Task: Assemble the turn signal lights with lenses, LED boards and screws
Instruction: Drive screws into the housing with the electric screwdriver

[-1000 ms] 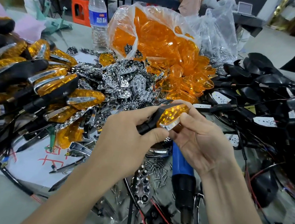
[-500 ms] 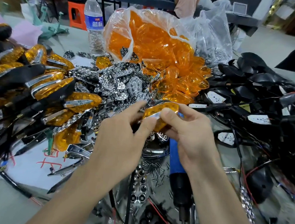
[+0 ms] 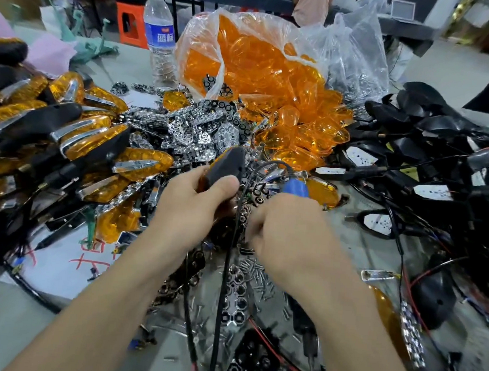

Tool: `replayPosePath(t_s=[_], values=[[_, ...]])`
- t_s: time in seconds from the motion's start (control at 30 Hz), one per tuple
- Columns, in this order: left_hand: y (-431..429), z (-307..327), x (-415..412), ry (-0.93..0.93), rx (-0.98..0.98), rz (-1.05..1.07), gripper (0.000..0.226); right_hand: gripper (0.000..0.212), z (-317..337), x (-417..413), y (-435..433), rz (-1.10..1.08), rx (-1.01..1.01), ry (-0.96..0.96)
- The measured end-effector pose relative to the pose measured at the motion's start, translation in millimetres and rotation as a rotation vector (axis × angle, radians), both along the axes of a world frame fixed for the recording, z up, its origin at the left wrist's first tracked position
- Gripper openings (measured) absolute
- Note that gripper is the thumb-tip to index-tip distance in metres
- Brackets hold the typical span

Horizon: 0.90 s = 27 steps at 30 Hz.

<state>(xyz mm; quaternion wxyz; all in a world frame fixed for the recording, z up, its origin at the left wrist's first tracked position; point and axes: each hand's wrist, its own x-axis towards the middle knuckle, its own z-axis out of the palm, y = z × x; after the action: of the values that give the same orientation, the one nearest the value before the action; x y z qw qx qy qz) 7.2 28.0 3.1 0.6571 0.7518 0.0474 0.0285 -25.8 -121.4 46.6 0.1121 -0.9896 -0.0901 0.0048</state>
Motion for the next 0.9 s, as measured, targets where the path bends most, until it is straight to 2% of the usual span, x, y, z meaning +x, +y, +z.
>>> replayPosePath(t_s=[0.03,0.1,0.17,0.27,0.33,0.37,0.47,0.57,0.73,0.83,0.9], values=[[1.1,-1.4,1.3,0.028,-0.100,-0.015,0.015,0.020,0.3,-3.6,4.7,0.032,-0.079,0.040],[1.2,-3.3,4.0,0.042,-0.242,-0.032,0.021,0.017,0.4,-8.2,10.5,0.041,-0.114,0.089],[0.7,-3.4,5.3,0.049,-0.297,-0.041,0.016,0.009,-2.6,-6.7,10.8,0.054,-0.128,0.059],[0.9,-3.5,5.4,0.067,-0.341,-0.060,0.016,0.027,-8.1,-5.3,10.0,0.049,-0.154,0.058],[-0.3,-2.1,3.1,0.079,-0.382,-0.076,0.020,0.017,-9.6,-4.8,8.7,0.062,-0.126,0.058],[-1.0,0.0,2.0,0.088,-0.406,-0.078,0.022,0.010,-9.9,-4.3,8.0,0.061,-0.098,0.063],[-1.0,5.8,1.4,0.133,-0.482,-0.090,0.031,0.015,-7.6,-4.0,5.6,0.010,0.032,0.086],[1.3,8.7,-0.2,0.184,-0.578,-0.122,0.040,0.011,-9.2,1.7,-1.5,-0.078,0.180,0.069],[6.3,8.2,5.1,0.285,-0.781,-0.243,0.056,0.017,-18.6,8.1,-6.8,-0.143,0.326,0.036],[8.7,12.4,8.3,0.333,-0.801,-0.381,0.058,0.017,-20.6,12.2,-8.5,-0.134,0.430,0.011],[3.1,17.7,17.8,0.325,-0.719,-0.361,0.049,0.017,-21.3,15.1,-11.6,-0.141,0.586,-0.038]])
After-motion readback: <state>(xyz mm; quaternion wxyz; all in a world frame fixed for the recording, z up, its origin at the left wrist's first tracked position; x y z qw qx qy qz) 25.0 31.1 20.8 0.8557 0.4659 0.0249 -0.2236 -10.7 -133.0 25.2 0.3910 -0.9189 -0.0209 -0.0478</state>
